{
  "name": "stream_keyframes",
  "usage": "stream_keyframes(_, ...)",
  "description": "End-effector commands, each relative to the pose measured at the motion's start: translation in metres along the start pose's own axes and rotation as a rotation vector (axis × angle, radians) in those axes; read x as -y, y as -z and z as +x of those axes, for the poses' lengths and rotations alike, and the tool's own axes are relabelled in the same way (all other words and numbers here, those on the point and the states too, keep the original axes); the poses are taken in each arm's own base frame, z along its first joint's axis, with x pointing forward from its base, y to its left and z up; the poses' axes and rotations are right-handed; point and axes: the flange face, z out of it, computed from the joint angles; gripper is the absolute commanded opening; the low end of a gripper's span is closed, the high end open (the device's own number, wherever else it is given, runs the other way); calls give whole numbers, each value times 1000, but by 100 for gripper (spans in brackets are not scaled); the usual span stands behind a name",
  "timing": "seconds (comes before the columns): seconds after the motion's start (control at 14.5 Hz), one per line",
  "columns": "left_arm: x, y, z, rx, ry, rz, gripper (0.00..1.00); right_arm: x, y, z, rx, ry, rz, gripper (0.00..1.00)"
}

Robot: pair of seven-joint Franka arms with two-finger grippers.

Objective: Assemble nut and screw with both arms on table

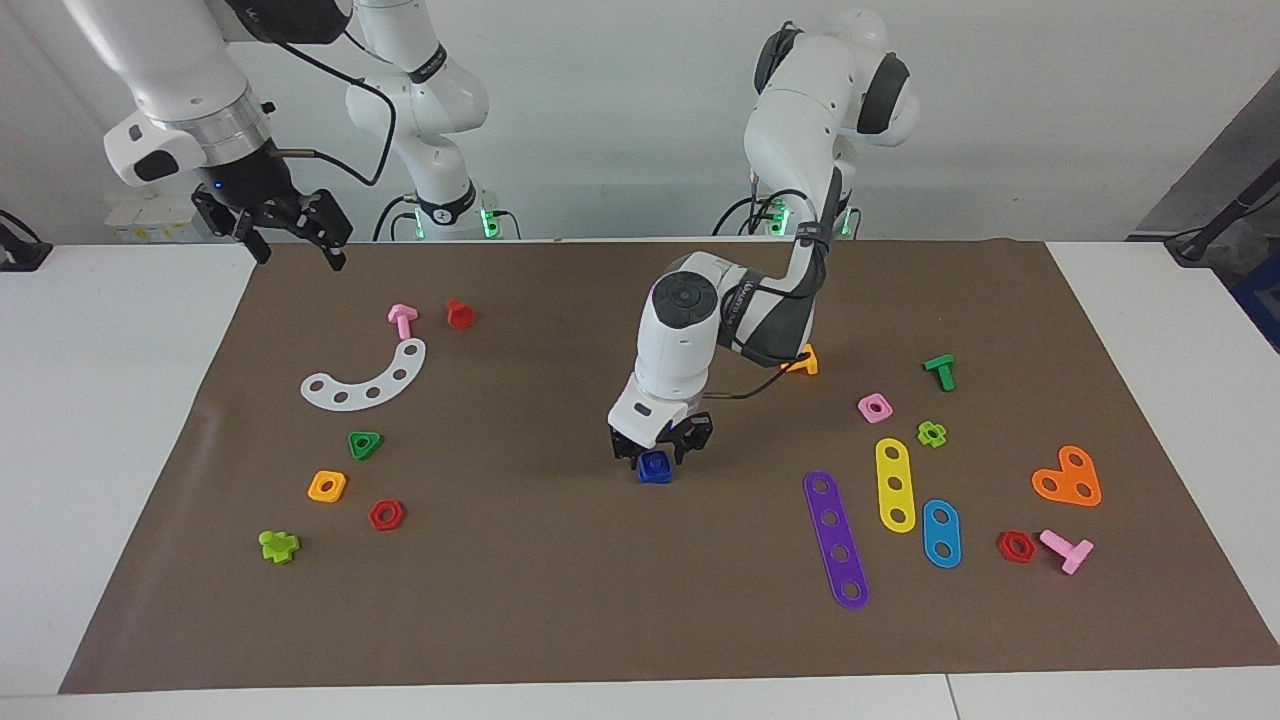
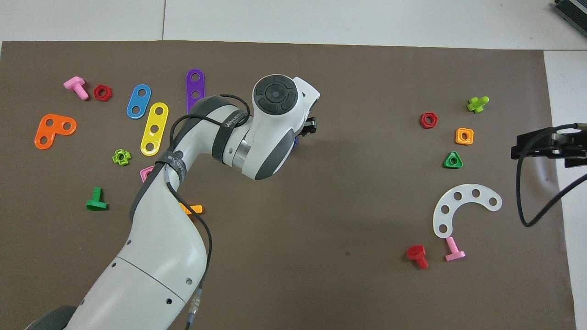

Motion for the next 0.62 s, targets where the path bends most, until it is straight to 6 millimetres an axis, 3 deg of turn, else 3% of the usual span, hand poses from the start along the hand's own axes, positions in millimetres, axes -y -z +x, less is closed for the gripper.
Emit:
stream_keyframes(0.0, 2, -2, 1, -19, -2, 17, 98, -2, 3, -7, 2, 23, 1, 100)
stream_keyframes(0.21, 7, 5, 4, 13, 3, 45, 100, -2, 3, -7, 2, 23, 1, 100)
stream_keyframes(0.41, 50, 18, 28, 46, 51, 81, 100, -2, 3, -7, 2, 23, 1, 100)
stream_keyframes(0.55, 79, 70, 41, 30, 12, 65, 100, -2, 3, -7, 2, 23, 1, 100)
